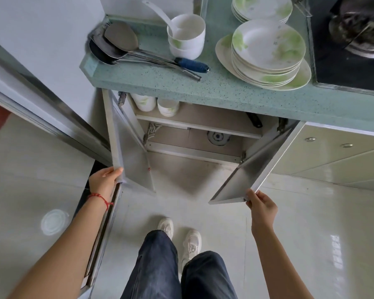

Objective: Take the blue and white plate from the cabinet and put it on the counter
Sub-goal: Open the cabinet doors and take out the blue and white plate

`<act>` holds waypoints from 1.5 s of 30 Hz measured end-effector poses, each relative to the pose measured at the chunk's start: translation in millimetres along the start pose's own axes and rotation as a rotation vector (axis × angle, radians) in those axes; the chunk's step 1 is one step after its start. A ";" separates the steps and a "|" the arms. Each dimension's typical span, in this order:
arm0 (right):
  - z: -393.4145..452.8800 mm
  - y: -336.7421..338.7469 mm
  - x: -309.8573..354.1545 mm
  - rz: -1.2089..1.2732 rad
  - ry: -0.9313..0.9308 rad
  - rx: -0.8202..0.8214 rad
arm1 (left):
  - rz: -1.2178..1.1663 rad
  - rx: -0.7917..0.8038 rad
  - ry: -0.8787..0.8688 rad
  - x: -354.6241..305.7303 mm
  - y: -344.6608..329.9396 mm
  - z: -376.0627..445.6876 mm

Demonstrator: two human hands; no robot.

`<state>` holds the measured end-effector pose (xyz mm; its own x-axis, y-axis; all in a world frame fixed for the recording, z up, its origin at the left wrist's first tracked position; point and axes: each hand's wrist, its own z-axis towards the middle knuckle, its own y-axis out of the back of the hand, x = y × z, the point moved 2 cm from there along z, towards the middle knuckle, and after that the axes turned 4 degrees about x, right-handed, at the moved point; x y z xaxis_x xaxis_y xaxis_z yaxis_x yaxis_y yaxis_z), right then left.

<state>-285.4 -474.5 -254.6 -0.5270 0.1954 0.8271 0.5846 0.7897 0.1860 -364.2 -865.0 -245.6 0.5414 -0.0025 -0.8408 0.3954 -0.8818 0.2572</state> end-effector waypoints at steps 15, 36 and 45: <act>-11.6 53.3 -6.1 0.079 -0.017 -0.278 | 0.246 -0.072 -0.019 2.1 69.6 21.1; -77.0 30.3 2.8 -0.502 0.205 -0.175 | 1.001 0.345 -0.915 -27.4 -7.0 -55.4; -20.1 -3.7 16.4 -0.909 0.365 0.142 | 1.248 0.404 -0.928 -26.6 -83.4 -57.3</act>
<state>-283.9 -485.9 -231.1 -0.5023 -0.6919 0.5186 -0.0397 0.6176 0.7855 -369.1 -764.4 -217.4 -0.3150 -0.9196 -0.2347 -0.2208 -0.1695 0.9605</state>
